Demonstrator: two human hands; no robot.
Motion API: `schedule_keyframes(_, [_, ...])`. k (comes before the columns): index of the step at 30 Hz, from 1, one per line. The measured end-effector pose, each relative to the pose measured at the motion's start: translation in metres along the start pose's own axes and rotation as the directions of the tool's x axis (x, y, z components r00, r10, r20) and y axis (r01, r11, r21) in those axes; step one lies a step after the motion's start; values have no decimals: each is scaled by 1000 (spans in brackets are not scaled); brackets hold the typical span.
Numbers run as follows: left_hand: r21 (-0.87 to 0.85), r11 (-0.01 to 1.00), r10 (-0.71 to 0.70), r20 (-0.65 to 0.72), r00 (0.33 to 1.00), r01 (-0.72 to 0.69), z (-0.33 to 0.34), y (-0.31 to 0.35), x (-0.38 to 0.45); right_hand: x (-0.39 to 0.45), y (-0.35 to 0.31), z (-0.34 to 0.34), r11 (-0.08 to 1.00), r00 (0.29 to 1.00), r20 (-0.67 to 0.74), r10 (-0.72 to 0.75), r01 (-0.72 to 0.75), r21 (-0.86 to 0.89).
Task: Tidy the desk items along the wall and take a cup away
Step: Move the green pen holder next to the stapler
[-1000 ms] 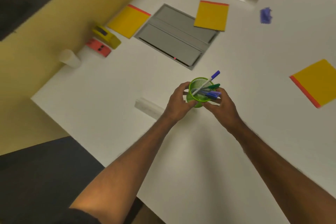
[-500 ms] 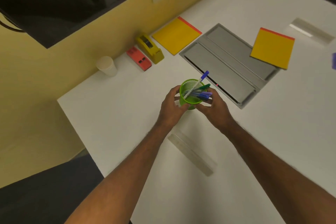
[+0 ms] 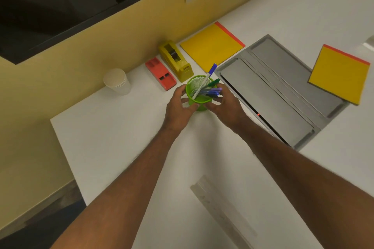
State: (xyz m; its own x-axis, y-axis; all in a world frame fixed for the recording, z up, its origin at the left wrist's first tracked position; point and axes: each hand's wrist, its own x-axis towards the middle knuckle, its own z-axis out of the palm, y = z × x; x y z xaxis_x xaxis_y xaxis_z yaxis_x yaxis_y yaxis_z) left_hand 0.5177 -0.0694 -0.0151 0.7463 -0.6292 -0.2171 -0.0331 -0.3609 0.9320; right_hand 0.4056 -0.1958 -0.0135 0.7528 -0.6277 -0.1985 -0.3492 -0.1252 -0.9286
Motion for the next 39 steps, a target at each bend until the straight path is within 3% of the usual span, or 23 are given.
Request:
schedule_keyframes(15, [36,999,-31,-36,999,32,5,-15,26,34,18,12,1000,999,21,-27,28,-12])
schedule_keyframes(24, [99,988,-108,-102,989,118,14,-25,-28,-29,26,-15,984,997,-40,59,-64,-165])
schedule_keyframes(28, [198,977,-85,23,996,79,31,-27,-80,-95,37,-41,966,993,-98,59,-82,-247])
schedule_keyframes(31, [318,947,-8,156,988,-42,46,-21,-118,-145,43,-64,939,986,-157,65,-114,-325])
schedule_keyframes(35, [403,881,93,365,926,-247,82,1,-179,-236,57,-102,911,952,-288,102,-205,-357])
schedule_keyframes(39, [427,837,103,489,866,-341,122,24,-237,-328,71,-131,899,901,-402,166,-305,-314])
